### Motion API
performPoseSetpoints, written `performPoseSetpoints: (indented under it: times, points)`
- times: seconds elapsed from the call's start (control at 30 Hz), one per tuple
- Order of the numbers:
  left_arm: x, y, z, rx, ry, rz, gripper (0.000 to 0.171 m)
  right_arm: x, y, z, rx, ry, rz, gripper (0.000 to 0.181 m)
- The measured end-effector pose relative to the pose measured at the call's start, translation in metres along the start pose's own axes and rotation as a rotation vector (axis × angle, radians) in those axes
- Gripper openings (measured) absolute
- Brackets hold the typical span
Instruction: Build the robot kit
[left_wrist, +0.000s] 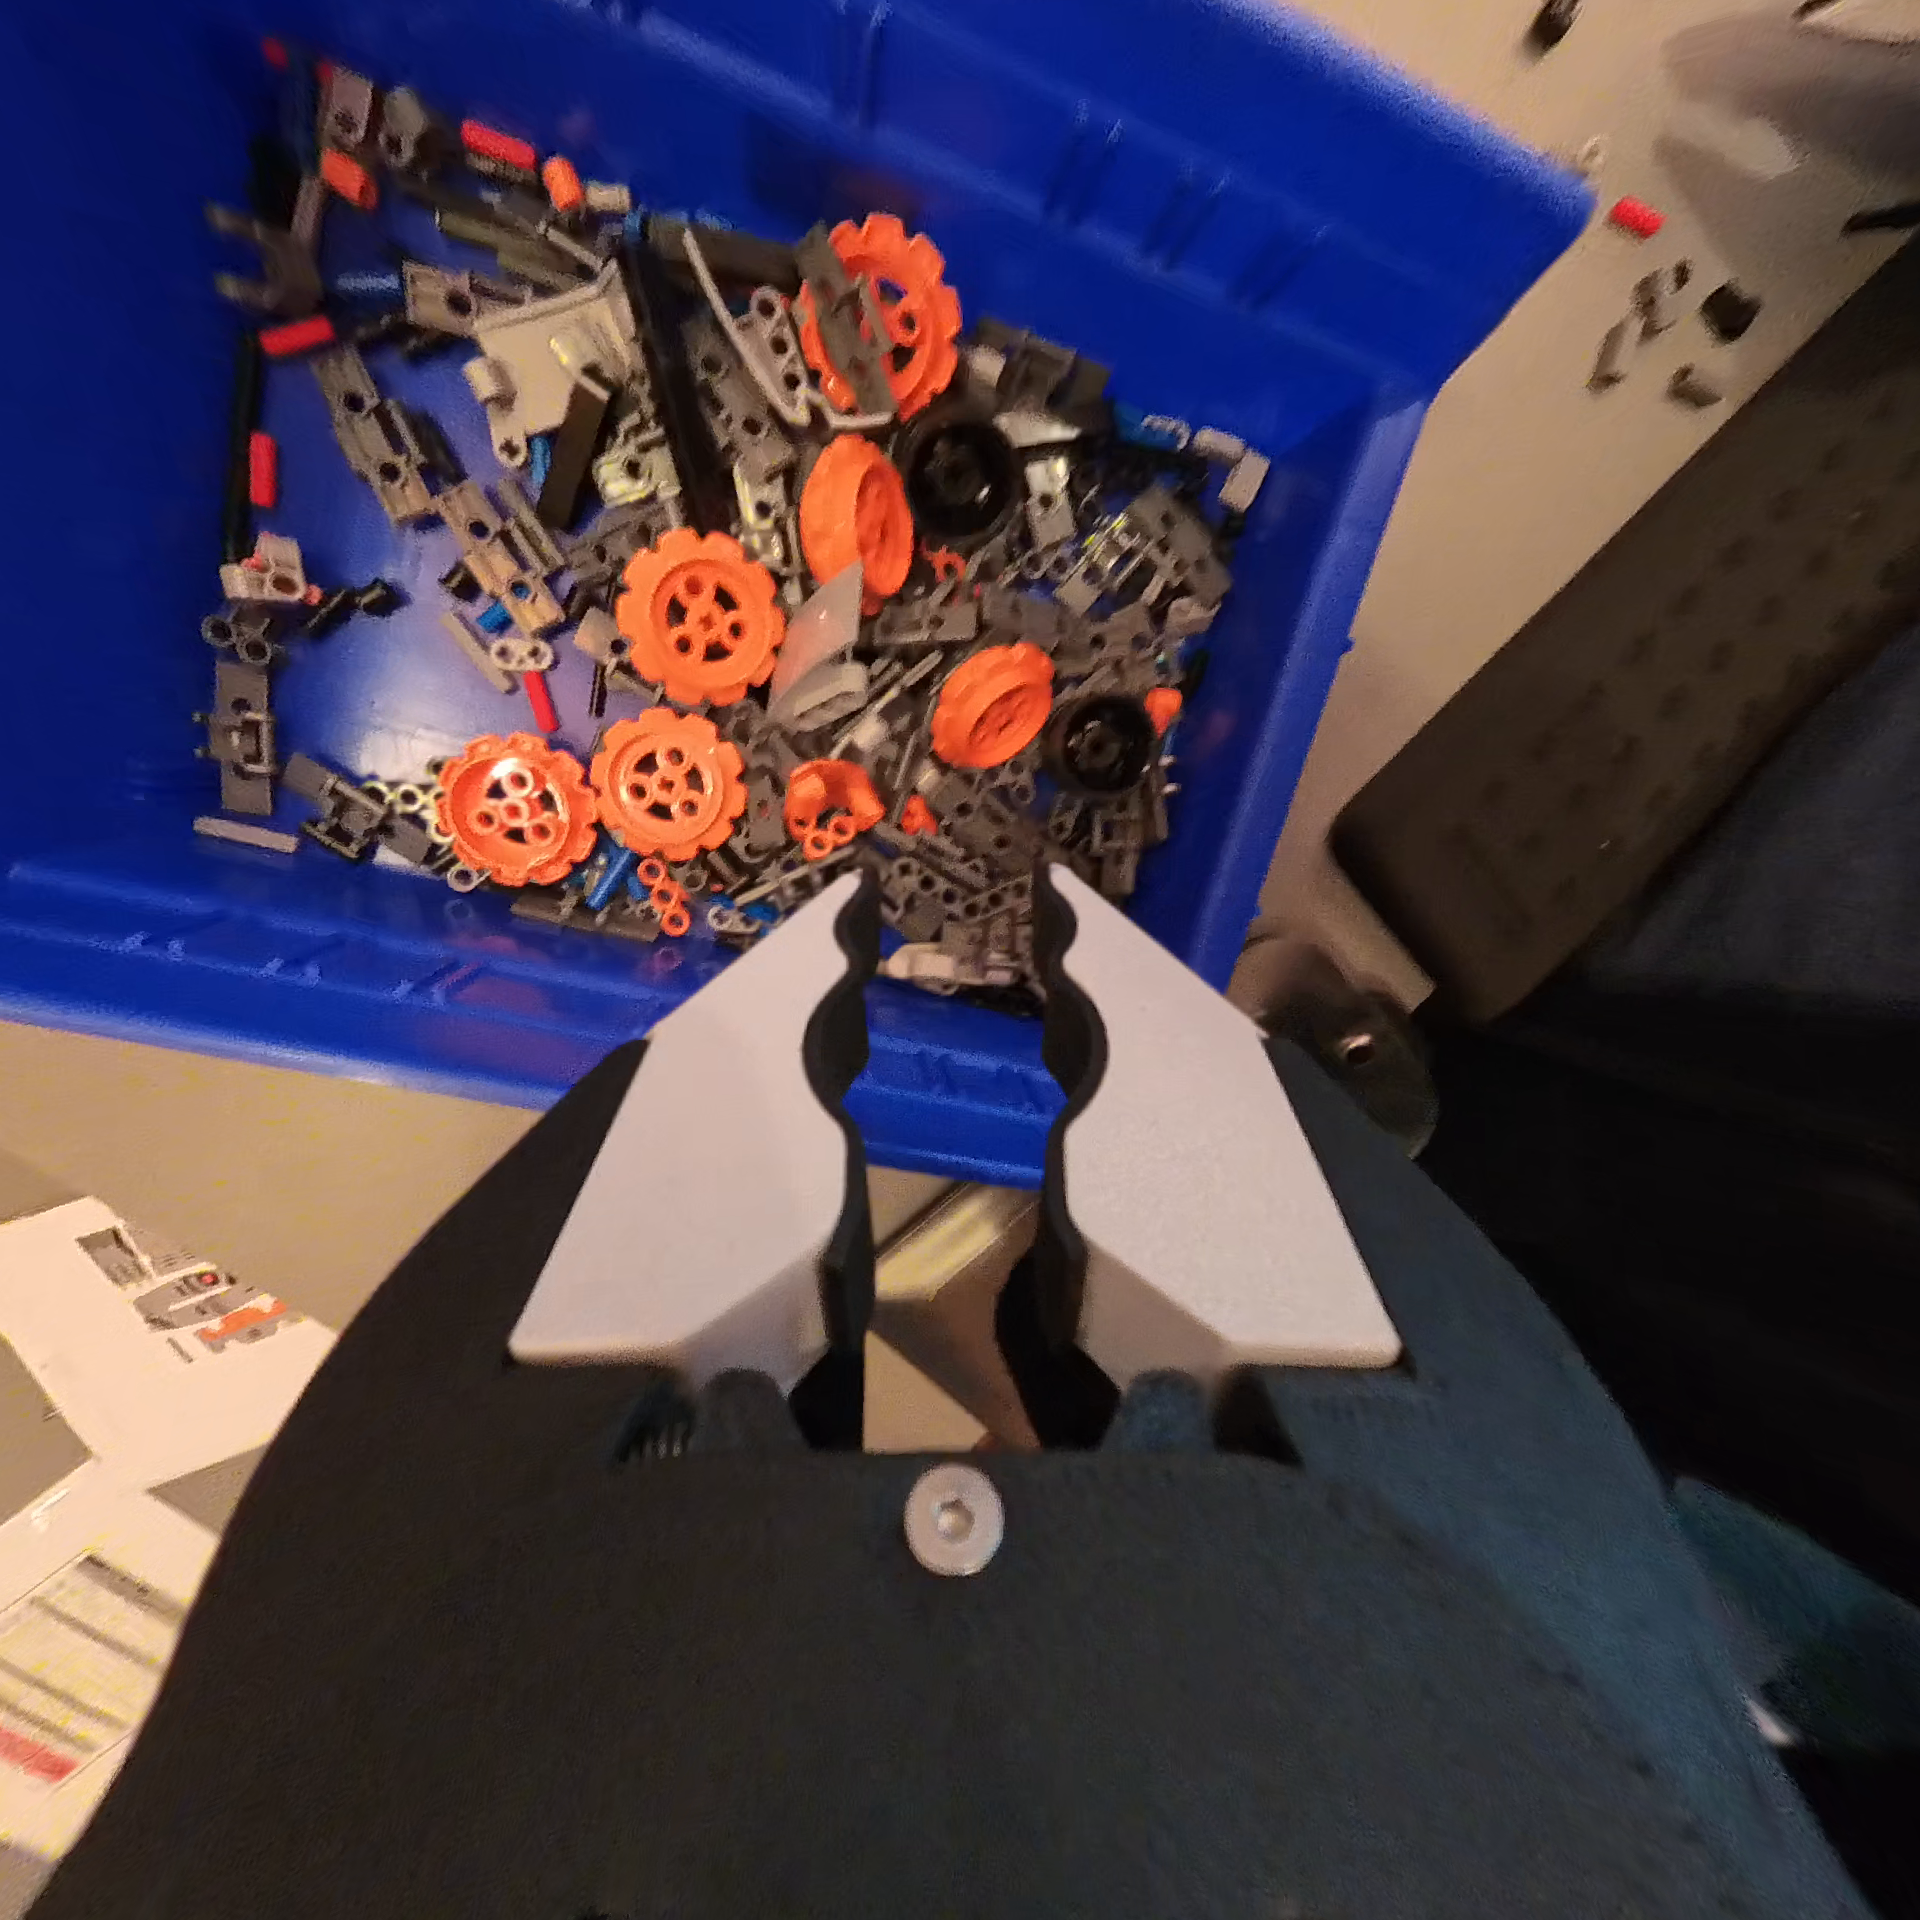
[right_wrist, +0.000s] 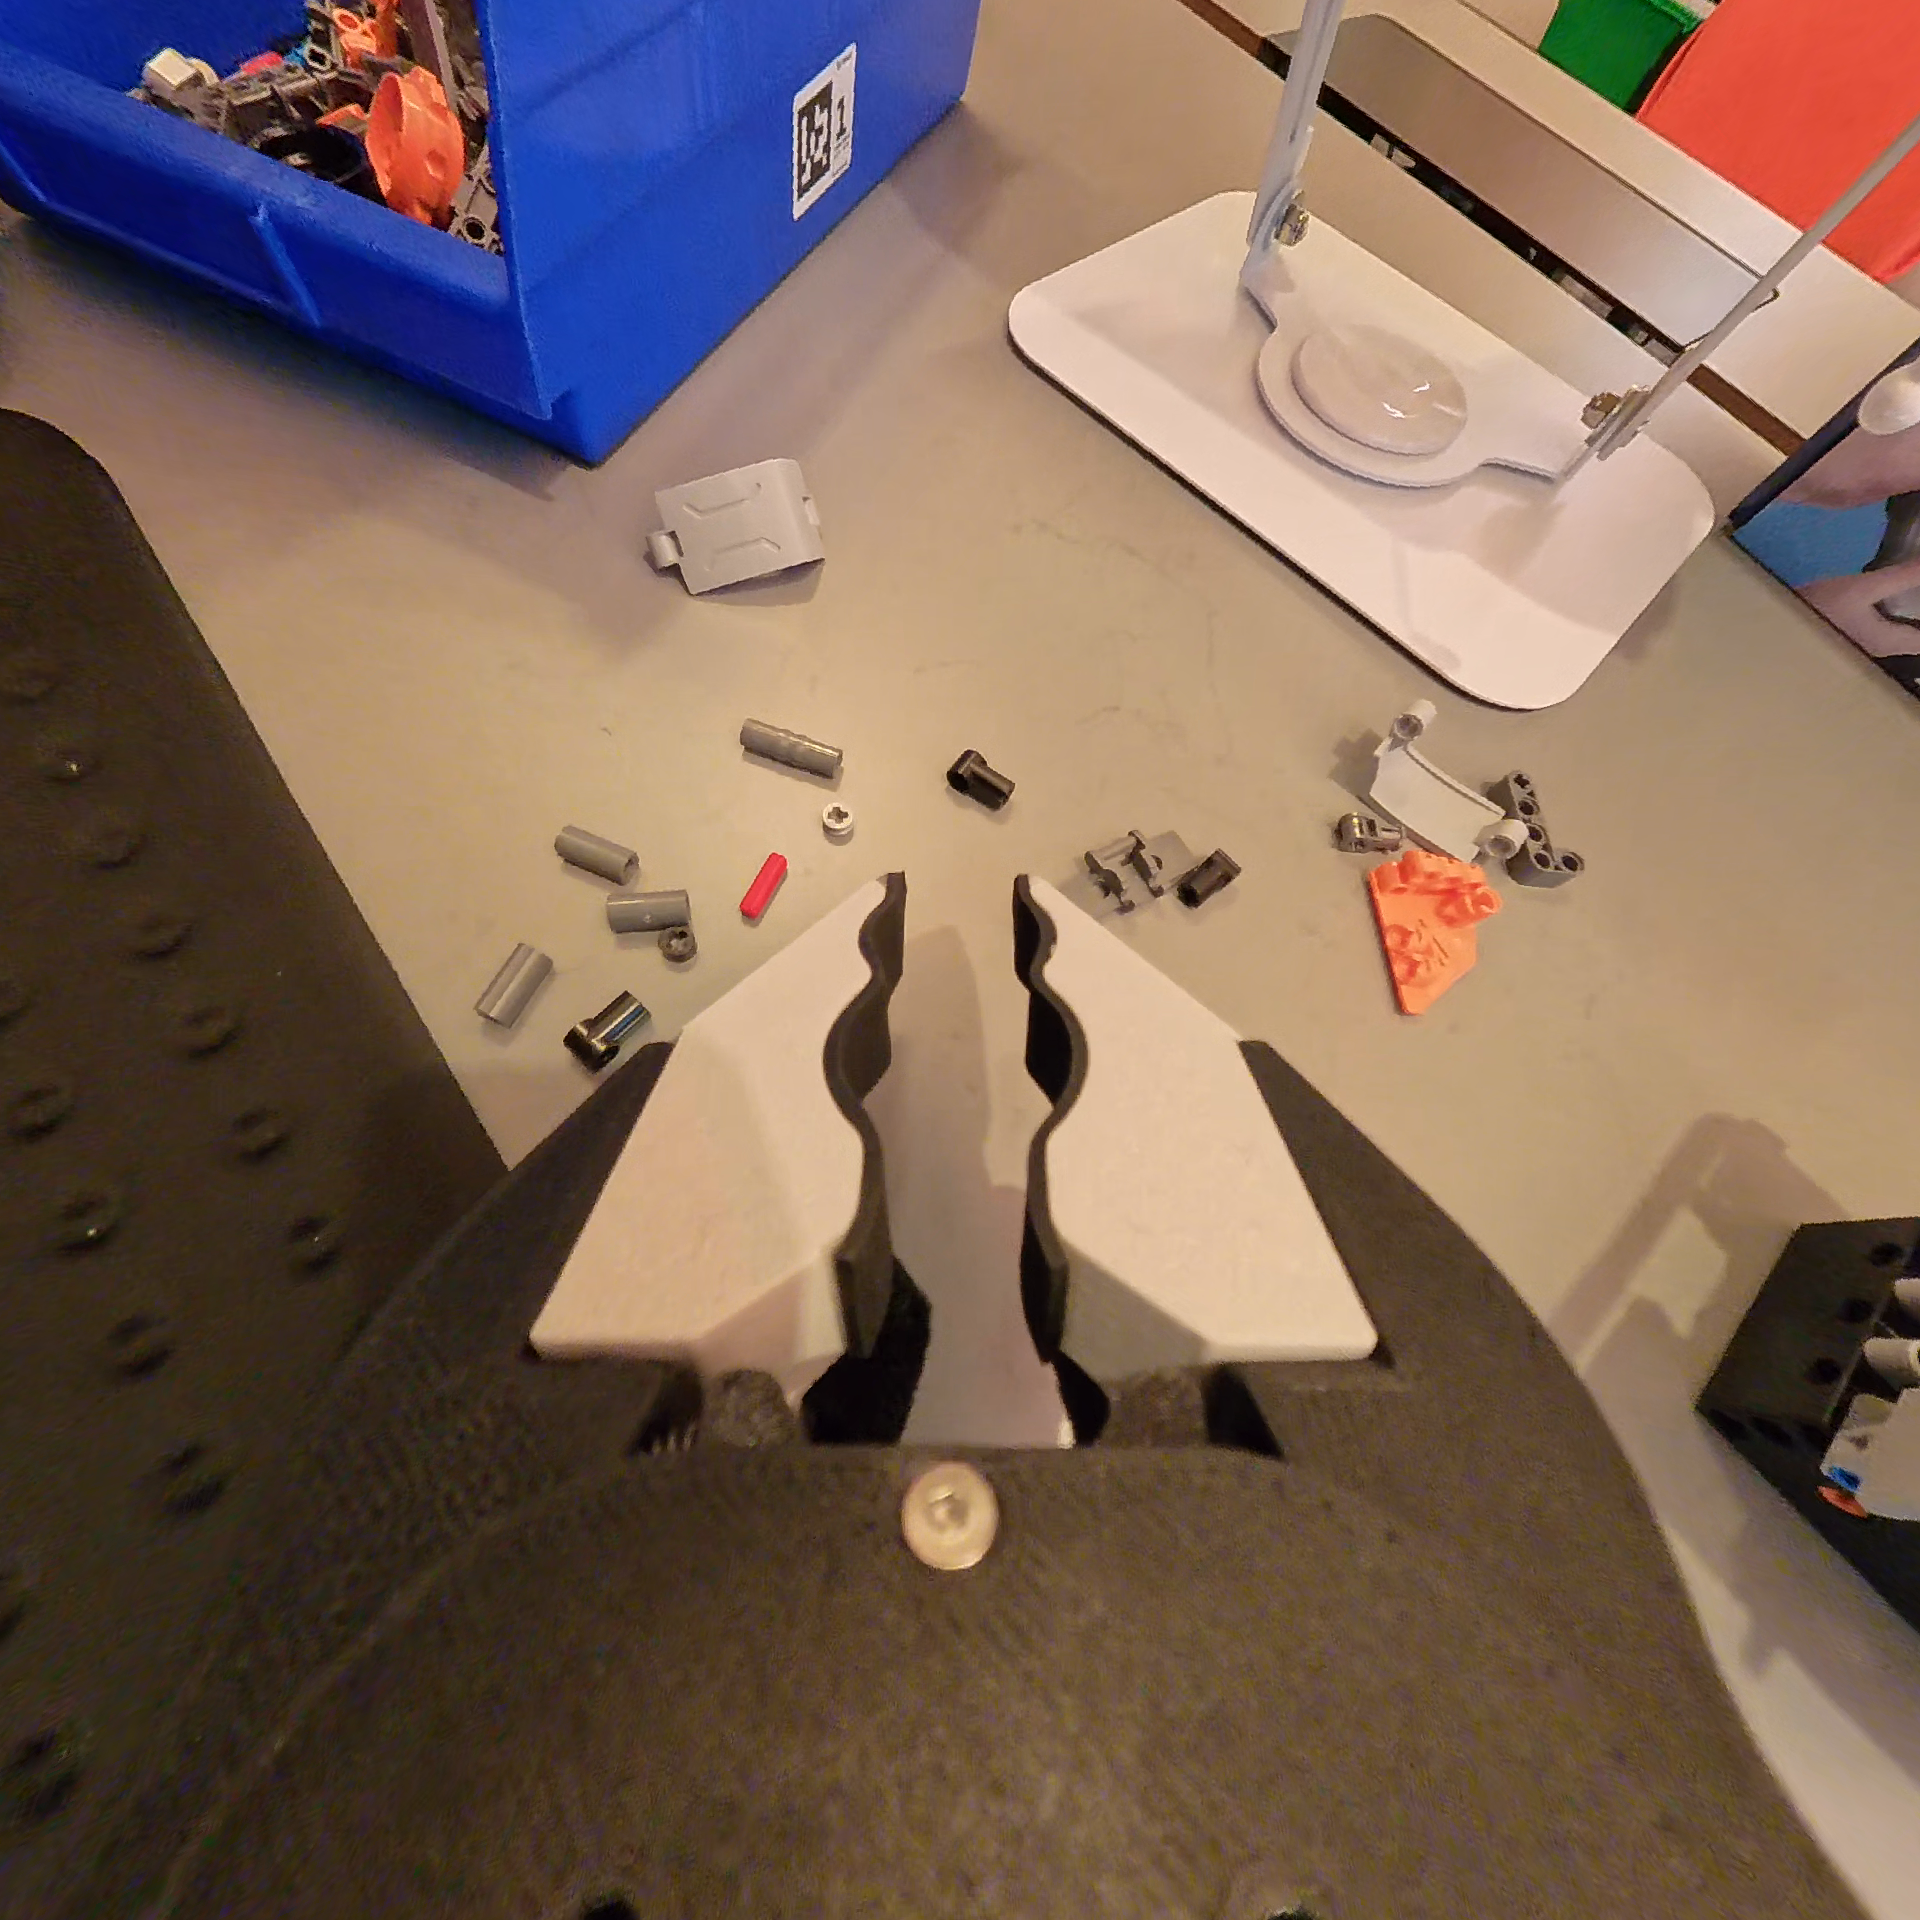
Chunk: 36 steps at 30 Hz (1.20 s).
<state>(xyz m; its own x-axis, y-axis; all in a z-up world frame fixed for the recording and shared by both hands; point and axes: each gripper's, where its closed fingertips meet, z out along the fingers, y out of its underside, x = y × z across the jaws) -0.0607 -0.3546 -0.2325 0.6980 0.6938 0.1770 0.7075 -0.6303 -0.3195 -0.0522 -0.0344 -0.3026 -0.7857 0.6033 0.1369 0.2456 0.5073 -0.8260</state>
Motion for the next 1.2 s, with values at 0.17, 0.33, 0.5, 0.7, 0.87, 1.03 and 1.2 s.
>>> performPoseSetpoints:
  times: [0.17,0.33,0.5,0.7,0.87,1.03,1.2]
  points:
    - [-0.001,0.019,0.028,-0.214,0.016,0.106,0.03,-0.002,0.003,0.003,-0.02,0.002,-0.02,0.018]
    - [-0.012,0.029,0.058,-0.407,-0.017,0.13,0.032,0.0,0.003,0.004,-0.02,0.003,-0.012,0.018]
    - [-0.016,0.044,0.077,-0.578,0.024,0.112,0.032,-0.001,0.003,0.004,-0.02,0.007,-0.017,0.018]
    - [-0.02,0.032,0.084,-0.57,0.055,0.159,0.007,-0.001,0.004,0.004,-0.021,0.006,-0.018,0.018]
    - [-0.043,0.012,0.077,-0.502,0.031,0.155,0.006,-0.001,0.004,0.005,-0.026,0.002,-0.02,0.017]
    - [-0.081,-0.022,0.069,-0.368,-0.084,0.159,0.005,-0.002,0.005,0.005,-0.033,0.0,-0.019,0.017]
    - [-0.092,-0.031,0.06,-0.317,-0.091,0.149,0.02,-0.001,0.006,0.006,-0.036,-0.001,-0.016,0.017]
